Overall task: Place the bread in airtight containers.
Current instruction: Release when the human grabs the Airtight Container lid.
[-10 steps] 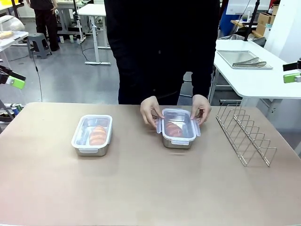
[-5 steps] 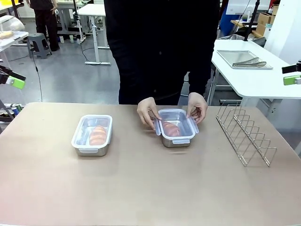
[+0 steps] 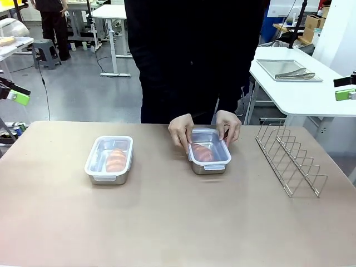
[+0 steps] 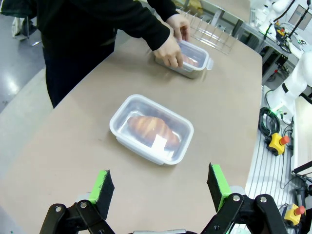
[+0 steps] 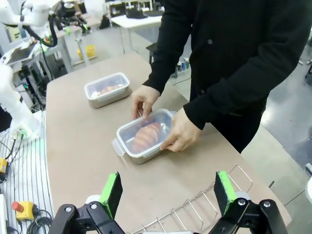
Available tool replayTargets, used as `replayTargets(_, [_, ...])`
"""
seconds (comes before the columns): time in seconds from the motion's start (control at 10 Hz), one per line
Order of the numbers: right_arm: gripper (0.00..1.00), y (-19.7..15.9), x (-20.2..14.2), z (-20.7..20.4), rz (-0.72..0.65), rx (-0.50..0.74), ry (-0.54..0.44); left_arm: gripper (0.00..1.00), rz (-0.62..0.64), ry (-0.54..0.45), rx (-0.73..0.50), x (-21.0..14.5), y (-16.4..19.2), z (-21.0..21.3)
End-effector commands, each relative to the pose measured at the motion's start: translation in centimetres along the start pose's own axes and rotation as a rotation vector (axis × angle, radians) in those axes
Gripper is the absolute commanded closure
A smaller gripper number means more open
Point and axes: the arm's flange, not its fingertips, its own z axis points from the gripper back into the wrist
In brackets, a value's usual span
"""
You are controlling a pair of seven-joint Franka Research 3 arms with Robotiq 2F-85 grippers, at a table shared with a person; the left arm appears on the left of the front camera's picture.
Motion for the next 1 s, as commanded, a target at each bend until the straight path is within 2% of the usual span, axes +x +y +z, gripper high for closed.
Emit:
replayTargets(0.0, [0.00, 0.00, 0.07, 0.02, 0.007, 0.003, -0.012, 0.00, -0.018, -0.007, -0.007, 0.08, -0.12, -0.04])
replayTargets(0.9, [0.00, 0.00, 0.07, 0.02, 0.007, 0.003, -0.012, 0.00, -0.018, -0.007, -0.007, 0.08, -0.12, -0.04])
